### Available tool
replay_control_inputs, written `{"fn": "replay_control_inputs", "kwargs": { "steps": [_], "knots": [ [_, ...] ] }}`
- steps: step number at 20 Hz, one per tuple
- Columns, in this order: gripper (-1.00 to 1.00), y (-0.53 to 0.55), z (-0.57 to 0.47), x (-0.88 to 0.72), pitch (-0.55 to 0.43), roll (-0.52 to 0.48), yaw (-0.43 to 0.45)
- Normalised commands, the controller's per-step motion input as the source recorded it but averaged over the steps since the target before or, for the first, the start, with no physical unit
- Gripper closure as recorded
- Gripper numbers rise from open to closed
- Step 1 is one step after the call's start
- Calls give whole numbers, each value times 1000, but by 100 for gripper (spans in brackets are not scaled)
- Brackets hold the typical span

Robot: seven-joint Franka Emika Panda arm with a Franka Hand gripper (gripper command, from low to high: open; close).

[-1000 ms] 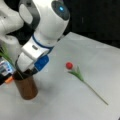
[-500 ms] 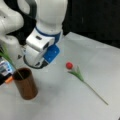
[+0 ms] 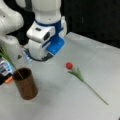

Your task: Flower insertion into a vase

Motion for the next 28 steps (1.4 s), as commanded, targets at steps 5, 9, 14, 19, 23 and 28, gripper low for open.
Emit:
{"fn": "replay_control_inputs", "kwargs": {
  "steps": [5,9,14,19,23,28],
  "knots": [
    [-100,581,-240,35,-240,47,-170],
    [-100,525,-143,161,-100,43,-184],
    [-100,353,-127,296,-40,72,-149],
    [-100,178,-103,305,-36,73,-63],
    [-100,125,-147,244,-29,43,-25],
    [-100,133,-196,194,-18,-19,-7]
  ]
}}
